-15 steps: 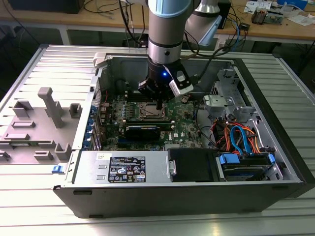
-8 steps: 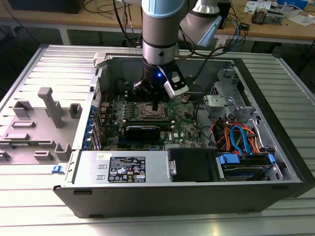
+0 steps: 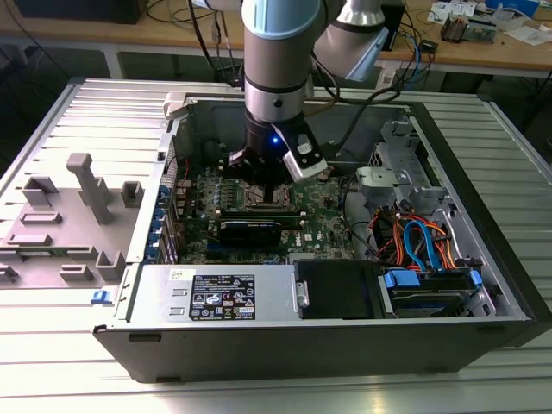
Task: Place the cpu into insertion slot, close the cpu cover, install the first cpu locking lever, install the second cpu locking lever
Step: 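Install the second cpu locking lever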
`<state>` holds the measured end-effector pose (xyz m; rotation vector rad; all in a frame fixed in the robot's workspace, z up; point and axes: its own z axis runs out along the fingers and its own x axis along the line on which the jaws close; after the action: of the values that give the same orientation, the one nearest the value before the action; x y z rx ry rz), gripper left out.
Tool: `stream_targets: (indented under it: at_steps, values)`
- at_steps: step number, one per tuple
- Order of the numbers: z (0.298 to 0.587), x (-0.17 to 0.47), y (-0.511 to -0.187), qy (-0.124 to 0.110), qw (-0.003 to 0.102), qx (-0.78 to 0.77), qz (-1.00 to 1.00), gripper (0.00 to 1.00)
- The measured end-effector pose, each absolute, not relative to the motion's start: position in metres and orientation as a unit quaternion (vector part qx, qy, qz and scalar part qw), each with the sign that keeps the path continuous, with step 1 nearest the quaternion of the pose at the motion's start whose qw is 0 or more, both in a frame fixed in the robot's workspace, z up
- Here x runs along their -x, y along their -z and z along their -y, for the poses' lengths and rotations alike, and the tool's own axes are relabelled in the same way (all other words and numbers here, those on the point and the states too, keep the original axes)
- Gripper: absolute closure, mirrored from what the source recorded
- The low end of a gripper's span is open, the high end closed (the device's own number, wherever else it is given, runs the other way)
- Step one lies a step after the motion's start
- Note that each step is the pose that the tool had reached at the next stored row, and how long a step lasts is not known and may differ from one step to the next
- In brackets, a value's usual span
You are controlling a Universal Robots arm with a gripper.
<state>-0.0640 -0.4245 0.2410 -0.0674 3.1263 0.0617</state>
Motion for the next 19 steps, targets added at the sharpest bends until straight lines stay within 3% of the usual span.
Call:
stream_targets:
  at_steps: [19]
  values:
    - [0.429, 0.076, -0.2346, -0.036, 0.007, 0.021, -0.999, 0.89]
